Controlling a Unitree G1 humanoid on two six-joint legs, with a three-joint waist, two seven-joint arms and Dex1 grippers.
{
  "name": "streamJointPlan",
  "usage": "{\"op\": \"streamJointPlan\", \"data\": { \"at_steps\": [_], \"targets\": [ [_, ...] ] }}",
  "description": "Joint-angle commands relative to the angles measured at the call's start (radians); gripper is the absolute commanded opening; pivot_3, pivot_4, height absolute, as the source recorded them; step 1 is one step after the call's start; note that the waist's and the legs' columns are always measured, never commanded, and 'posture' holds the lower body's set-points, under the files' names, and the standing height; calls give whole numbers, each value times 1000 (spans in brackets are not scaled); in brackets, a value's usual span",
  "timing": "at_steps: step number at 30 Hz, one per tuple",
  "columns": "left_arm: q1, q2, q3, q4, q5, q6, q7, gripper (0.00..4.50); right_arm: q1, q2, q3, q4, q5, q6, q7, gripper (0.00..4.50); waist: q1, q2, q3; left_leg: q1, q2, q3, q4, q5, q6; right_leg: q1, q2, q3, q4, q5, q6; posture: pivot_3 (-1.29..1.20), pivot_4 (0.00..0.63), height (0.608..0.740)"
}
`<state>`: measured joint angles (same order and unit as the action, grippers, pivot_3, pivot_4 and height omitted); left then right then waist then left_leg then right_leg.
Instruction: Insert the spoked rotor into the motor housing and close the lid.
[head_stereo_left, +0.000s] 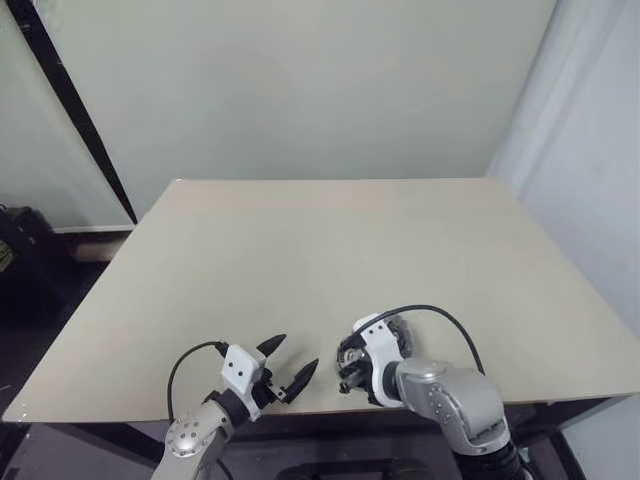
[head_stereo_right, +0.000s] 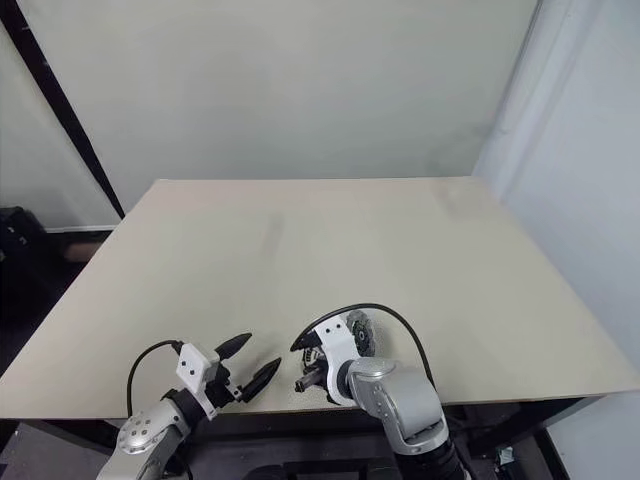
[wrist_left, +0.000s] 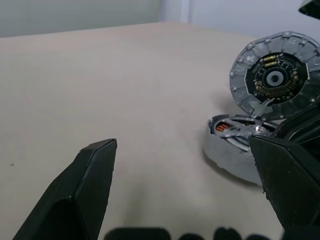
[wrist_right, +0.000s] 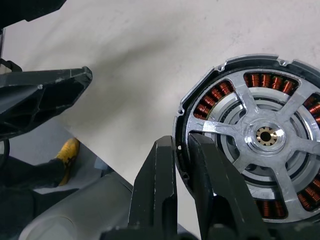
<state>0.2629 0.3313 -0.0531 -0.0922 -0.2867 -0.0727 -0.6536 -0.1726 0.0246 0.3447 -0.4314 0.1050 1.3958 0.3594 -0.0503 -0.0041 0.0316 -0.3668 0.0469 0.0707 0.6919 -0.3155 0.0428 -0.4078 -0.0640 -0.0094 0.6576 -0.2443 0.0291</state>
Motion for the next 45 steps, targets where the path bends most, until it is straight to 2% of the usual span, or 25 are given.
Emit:
{"op": "streamJointPlan", "data": {
  "at_steps": [1, 2, 4, 13, 20, 27, 31, 35, 40, 45],
  "targets": [
    [-10, 0, 10, -13, 5, -24, -1, 4500, -18, -12, 43, 9, 44, -30, 8, 85, 0, 0, 0, 0, 0, 0, 0, 0, 0, 0, 0, 0, 0, 0, 0, 0, 0, 740],
    [-9, 1, 11, -13, 5, -25, -1, 4500, -21, -21, 51, 8, 48, -35, 9, 799, 0, 0, 0, 1, 0, 0, 0, 0, 0, 0, 0, 0, 0, 0, 0, 0, 0, 740],
    [-8, 1, 11, -14, 5, -25, -1, 4500, -30, -51, 74, -7, 61, -46, 18, 1298, 1, 0, 0, 1, 0, 0, 0, 0, 0, -1, 0, 0, 0, 0, 0, 0, 0, 740],
    [-5, 4, 13, -17, 3, -22, -3, 4500, -85, -182, 117, -122, 116, -47, 44, 4478, 1, 0, 0, -1, -1, -1, 0, 0, 0, -1, -1, 0, 0, 0, 0, 0, 0, 740],
    [-5, 16, 17, -19, -4, -7, -8, 4500, -194, -282, 59, -251, 188, -90, 107, 4478, 1, 0, 0, -1, -1, -2, 0, 0, 0, -1, -1, 0, 0, 0, 0, 0, 0, 740],
    [-7, 22, 18, -21, -9, 2, -14, 4500, -294, -445, -14, -174, 71, -290, 55, 4478, 5, 0, 1, -1, -2, -2, 0, 0, 0, -1, -2, -2, -3, 0, 0, 0, 0, 740],
    [-6, 26, 19, -24, -12, 7, -18, 4500, -295, -623, 57, -92, -55, -413, 57, 4478, 5, 1, 1, -5, -2, -1, 0, 0, 0, -2, -3, -2, -3, 2, -3, 0, 0, 740],
    [-5, 31, 21, -28, -14, 10, -21, 4500, -271, -712, 124, -43, -118, -471, 83, 4478, 4, 1, 1, -9, -3, -1, 0, 1, 1, -6, -2, -2, -3, 3, -5, 0, 0, 740],
    [-4, 38, 23, -35, -17, 19, -25, 4500, -219, -707, 171, -38, -117, -483, 142, 4478, 5, 1, 1, -9, -2, -2, 0, 1, 1, -6, -1, -2, -3, 3, -4, 0, 0, 740],
    [-5, 42, 22, -43, -18, 27, -27, 4500, -162, -588, 158, -48, -52, -468, 169, 4478, 5, 1, 1, -9, -2, -2, 1, 1, 1, -5, -1, -2, -3, 0, 0, 0, 0, 740]
  ]
}}
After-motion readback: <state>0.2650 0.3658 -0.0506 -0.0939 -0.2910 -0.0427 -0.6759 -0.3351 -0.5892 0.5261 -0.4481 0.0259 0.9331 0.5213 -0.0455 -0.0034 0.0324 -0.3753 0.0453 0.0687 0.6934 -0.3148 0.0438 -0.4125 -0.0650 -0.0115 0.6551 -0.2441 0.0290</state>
